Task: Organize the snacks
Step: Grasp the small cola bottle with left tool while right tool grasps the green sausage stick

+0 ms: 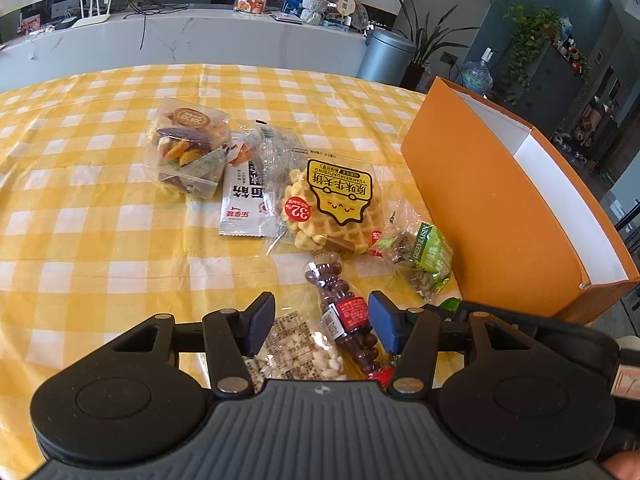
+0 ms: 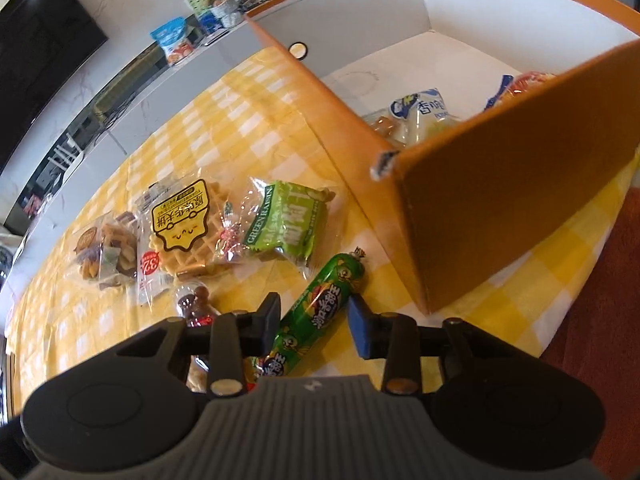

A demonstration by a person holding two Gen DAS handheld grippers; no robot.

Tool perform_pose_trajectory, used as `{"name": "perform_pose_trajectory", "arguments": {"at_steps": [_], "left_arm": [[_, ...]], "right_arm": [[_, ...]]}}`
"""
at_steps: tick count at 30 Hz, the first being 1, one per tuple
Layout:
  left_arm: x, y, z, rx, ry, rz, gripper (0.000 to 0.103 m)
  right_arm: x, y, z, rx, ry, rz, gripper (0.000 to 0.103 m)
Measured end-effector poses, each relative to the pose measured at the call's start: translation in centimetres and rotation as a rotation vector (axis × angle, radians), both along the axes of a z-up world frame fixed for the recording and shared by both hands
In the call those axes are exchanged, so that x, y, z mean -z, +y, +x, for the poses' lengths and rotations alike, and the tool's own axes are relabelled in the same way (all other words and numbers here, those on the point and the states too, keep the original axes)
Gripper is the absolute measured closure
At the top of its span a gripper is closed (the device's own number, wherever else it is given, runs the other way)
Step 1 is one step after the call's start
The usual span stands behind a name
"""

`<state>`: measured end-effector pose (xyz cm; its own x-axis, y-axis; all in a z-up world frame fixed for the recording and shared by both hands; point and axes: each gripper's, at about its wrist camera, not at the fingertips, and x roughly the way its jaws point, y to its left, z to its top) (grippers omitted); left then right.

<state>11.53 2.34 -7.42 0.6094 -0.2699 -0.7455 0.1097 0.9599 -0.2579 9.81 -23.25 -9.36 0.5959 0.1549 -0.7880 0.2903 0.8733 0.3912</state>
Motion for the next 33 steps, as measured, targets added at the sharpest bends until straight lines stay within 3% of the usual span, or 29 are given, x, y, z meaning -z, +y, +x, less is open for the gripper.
{"name": "perform_pose_trajectory", "arguments": {"at_steps": [8, 14, 23, 28, 33], "left_arm": [[-0.2, -1.3, 0.8, 0.034, 0.016, 0.023, 0.044], [0.1, -3.2, 1.5, 0.083, 0.049, 0.069, 0.061], [1.8, -4.8, 2.2, 0.039, 0.172, 0.128, 0.061], [2.2, -5.4, 2.0, 0.027, 0.167, 0.161, 0.061], [2.2, -5.9, 1.8, 0.038, 0.148, 0.183, 0.068]], "right_arm": [[-0.3, 0.5, -0.7, -0.171, -0.038, -0.095, 0.076], [-0.5, 0.7, -1.8, -0.307, -0.076, -0.202, 0.078], [-0.3, 0.6, -2.7, -0.405, -0.127, -0.286, 0.079], [0.1, 1.2, -2.4, -0.449, -0.140, -0.341, 0.077], [0.5, 1.2, -2.3, -0.454, -0.116, -0.317, 0.076]]}}
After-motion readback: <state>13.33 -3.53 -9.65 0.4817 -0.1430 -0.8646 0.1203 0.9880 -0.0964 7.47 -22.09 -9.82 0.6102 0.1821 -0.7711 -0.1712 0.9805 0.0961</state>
